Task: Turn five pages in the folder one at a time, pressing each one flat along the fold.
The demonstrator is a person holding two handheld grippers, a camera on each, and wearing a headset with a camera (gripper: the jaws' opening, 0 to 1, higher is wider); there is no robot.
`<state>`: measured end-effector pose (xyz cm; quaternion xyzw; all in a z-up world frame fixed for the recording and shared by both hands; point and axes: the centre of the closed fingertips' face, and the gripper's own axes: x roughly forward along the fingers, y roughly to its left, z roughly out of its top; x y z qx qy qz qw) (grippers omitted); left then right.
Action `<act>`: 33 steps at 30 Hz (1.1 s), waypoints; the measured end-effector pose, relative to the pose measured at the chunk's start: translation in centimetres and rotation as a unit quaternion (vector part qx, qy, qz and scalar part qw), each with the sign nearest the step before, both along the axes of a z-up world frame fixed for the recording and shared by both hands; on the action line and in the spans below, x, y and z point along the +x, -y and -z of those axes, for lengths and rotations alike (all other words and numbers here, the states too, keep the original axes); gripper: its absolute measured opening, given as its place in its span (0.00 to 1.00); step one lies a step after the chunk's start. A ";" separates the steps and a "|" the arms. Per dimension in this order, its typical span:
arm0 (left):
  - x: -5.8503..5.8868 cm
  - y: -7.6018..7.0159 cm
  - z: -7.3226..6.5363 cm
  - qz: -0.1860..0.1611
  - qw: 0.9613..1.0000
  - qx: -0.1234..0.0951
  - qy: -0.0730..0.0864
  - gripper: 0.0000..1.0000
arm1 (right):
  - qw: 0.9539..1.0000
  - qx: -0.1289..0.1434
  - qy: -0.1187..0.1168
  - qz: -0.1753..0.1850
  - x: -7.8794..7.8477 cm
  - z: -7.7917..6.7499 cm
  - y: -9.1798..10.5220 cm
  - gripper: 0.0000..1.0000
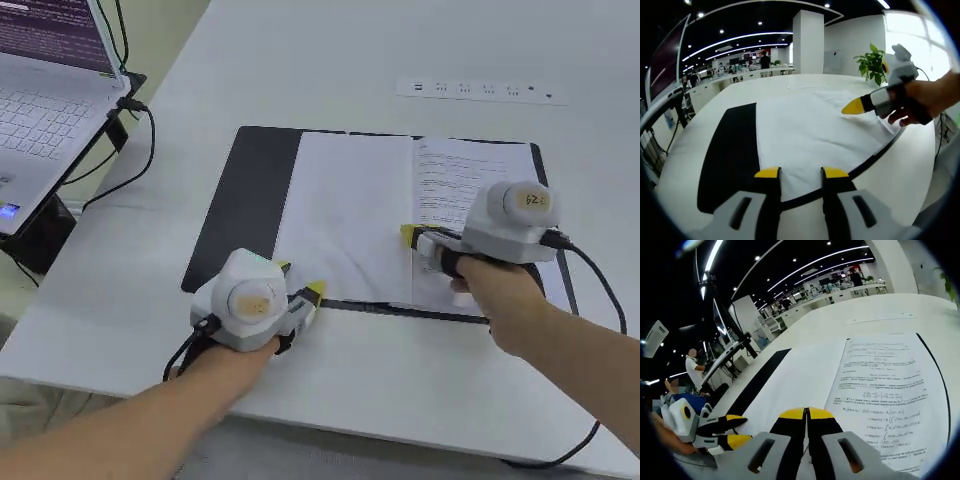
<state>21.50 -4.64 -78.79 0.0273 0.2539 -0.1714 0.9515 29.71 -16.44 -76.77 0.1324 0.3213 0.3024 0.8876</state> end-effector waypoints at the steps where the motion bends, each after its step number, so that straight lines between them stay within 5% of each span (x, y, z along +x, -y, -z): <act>1: 0.0 -0.1 0.0 -0.001 1.000 -0.002 0.000 0.30 | 1.000 0.006 -0.002 -0.003 0.4 0.0 -0.2 0.00; 9: 0.1 -0.1 0.2 -0.003 1.000 -0.006 0.006 0.30 | 1.000 0.026 -0.003 0.003 4.1 1.0 -0.5 0.00; 24: 0.1 -0.2 0.1 -0.008 1.000 -0.019 0.020 0.30 | 0.999 0.045 0.010 0.027 6.7 -1.0 -1.0 0.00; 33: 0.1 -0.4 0.1 -0.010 0.999 -0.028 0.025 0.28 | 0.999 0.036 0.004 0.034 12.5 0.5 -0.4 0.00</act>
